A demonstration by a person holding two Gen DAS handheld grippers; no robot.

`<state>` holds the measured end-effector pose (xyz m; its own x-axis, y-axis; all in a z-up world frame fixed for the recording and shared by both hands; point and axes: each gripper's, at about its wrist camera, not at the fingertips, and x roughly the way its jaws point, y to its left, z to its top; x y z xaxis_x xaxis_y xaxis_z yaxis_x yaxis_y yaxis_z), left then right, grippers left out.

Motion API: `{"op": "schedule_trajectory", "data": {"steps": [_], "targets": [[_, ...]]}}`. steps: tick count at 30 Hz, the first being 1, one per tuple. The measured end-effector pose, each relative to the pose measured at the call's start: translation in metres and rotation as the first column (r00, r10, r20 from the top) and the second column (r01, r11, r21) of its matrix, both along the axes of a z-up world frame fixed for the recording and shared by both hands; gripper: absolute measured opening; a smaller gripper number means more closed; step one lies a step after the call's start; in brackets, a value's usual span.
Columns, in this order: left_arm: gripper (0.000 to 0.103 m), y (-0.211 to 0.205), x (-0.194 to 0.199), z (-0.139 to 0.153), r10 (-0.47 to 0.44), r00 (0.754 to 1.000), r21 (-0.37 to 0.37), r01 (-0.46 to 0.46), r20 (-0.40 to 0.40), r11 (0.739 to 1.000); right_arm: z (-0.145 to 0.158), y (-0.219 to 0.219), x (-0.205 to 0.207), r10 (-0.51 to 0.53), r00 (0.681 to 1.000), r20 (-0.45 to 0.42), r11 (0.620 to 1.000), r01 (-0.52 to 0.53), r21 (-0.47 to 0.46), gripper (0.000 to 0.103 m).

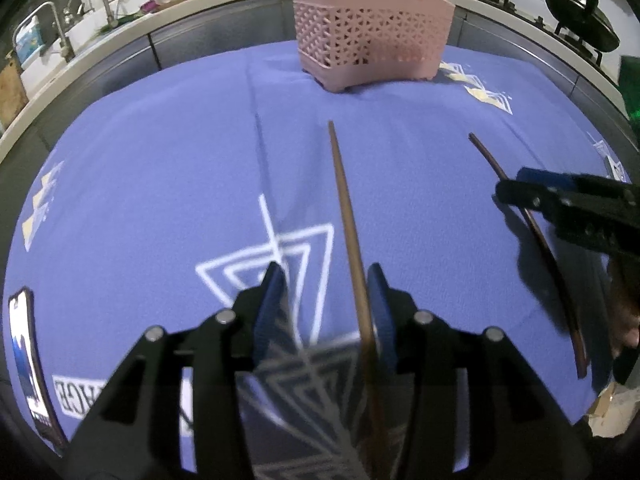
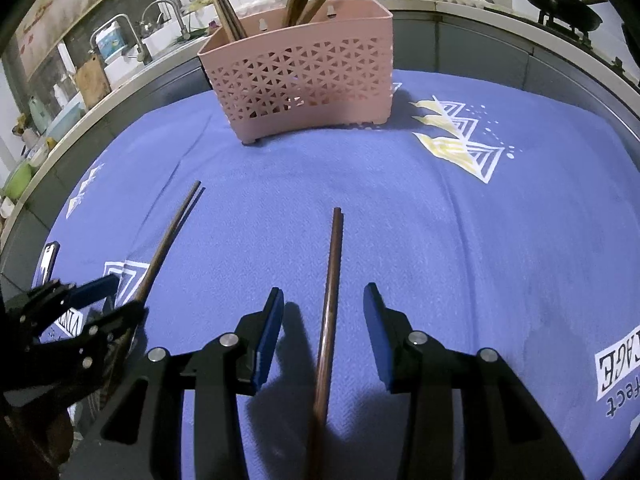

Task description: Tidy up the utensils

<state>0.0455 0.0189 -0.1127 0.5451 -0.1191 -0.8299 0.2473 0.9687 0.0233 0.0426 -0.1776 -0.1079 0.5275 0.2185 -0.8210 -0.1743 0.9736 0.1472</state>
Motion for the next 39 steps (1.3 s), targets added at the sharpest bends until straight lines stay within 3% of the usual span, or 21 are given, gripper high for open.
{"op": "schedule_trajectory", "data": {"steps": [8,15,18,20,22,26,30,34,39], "targets": [[0.042,-0.012,0.032,0.003,-0.018,1.0,0.049,0.018,-0.005,0.999,0.0,0.001,0.005,0.005,1.0,0.0,1.0,-0.005,0.0,0.042],[0.042,-0.022,0.063,0.004,-0.044,0.999,0.029,0.045,-0.025,0.999,0.001,0.001,0.016,0.015,1.0,-0.012,1.0,-0.015,0.001,0.042],[0.042,-0.02,0.074,0.004,-0.057,0.998,0.009,0.057,-0.036,0.998,0.001,0.001,0.025,0.014,1.0,-0.024,1.0,-0.015,-0.007,0.031],[0.031,-0.021,0.077,0.004,-0.078,0.997,0.004,0.078,-0.027,0.997,0.001,0.002,0.031,0.026,0.999,-0.031,0.999,-0.027,-0.029,0.014],[0.011,-0.022,0.079,0.005,-0.088,0.996,0.0,0.088,-0.025,0.996,0.0,0.004,0.035,0.043,0.998,-0.039,0.998,-0.045,-0.036,0.007],[0.006,-0.028,0.082,0.006,-0.094,0.995,-0.008,0.094,-0.043,0.996,0.001,0.006,0.036,0.061,0.997,-0.052,0.998,-0.062,-0.019,0.005],[0.006,-0.02,0.069,0.03,-0.1,0.995,-0.079,0.101,0.019,0.992,0.022,-0.003,0.024,0.043,0.999,0.013,0.997,-0.043,0.061,0.005],[0.006,-0.006,0.045,0.073,-0.104,0.987,-0.166,0.124,0.124,0.978,0.06,-0.012,0.003,0.028,0.989,0.145,0.989,-0.048,0.137,0.005],[0.005,0.001,0.022,0.106,-0.105,0.973,-0.212,0.15,0.206,0.966,0.091,-0.013,-0.016,0.021,0.968,0.251,0.982,-0.067,0.176,0.005]]}}
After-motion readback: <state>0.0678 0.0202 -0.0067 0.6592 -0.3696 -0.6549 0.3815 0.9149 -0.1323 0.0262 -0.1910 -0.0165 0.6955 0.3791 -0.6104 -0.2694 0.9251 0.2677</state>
